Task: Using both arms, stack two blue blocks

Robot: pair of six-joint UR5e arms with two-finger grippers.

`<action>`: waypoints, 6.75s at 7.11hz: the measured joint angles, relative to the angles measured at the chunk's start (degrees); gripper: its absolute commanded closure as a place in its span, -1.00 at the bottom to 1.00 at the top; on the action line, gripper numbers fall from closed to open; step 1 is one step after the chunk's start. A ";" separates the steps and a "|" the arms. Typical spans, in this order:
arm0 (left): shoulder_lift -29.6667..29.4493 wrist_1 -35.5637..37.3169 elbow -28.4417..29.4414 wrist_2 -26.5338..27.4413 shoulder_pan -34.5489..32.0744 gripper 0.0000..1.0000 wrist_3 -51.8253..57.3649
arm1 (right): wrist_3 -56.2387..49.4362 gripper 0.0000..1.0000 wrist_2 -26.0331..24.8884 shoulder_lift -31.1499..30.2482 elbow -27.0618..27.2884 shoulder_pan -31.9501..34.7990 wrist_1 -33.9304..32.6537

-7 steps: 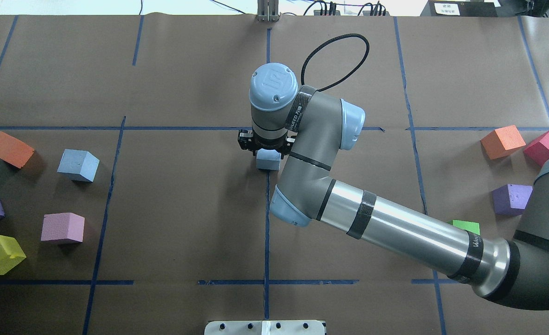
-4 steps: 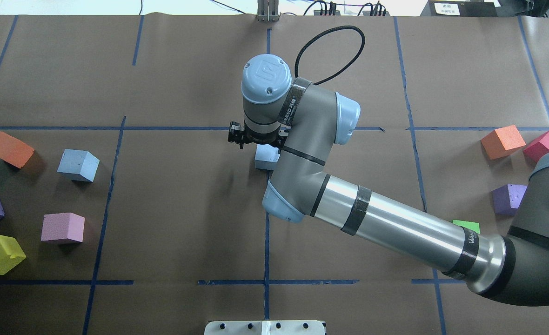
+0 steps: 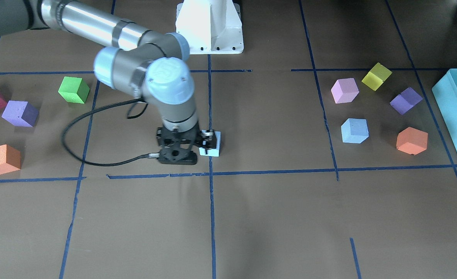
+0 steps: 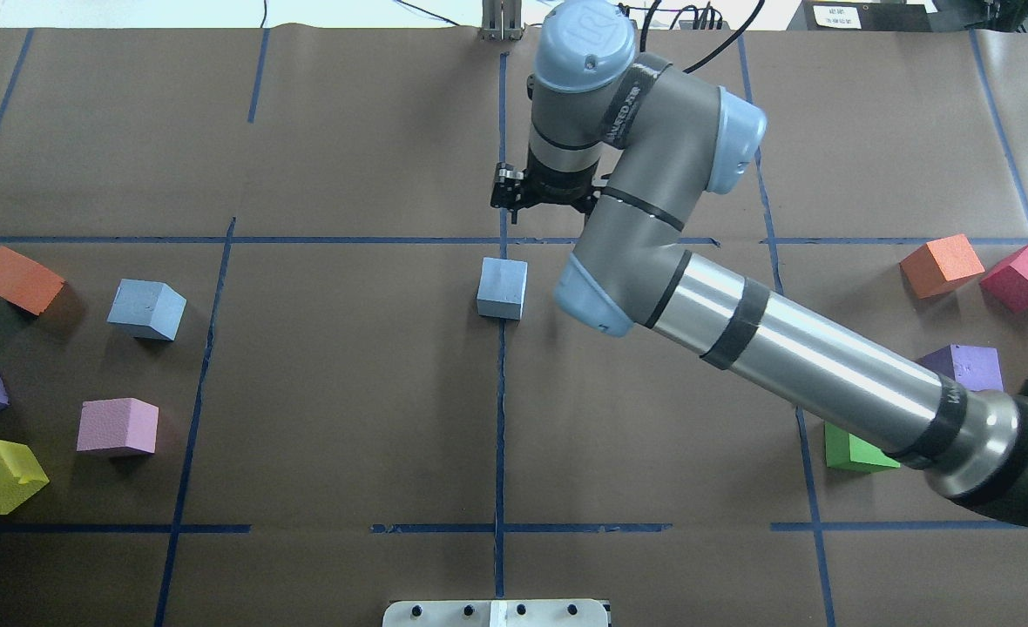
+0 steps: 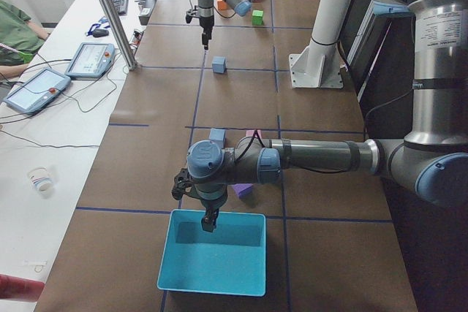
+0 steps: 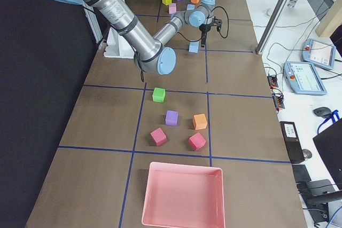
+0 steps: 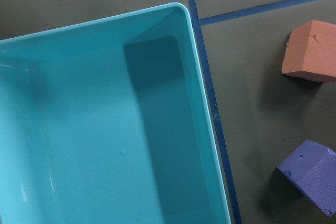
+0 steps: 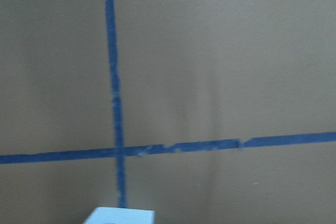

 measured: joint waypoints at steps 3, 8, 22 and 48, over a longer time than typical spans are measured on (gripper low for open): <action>-1.71 -4.12 -0.05 -0.16 0.65 -1.00 -0.33 | -25.78 -0.99 8.32 -19.23 13.54 12.47 -1.99; -6.64 -14.99 -0.06 -0.30 7.21 -1.00 -14.99 | -70.53 -0.99 15.37 -46.11 18.96 36.87 -1.66; -11.97 -26.25 -0.89 14.43 42.75 -1.00 -61.27 | -72.45 -0.99 15.15 -58.29 19.65 44.68 1.81; -63.07 -3.86 20.41 21.30 57.70 -1.00 -74.79 | -72.27 -0.99 15.24 -58.20 19.70 44.68 1.81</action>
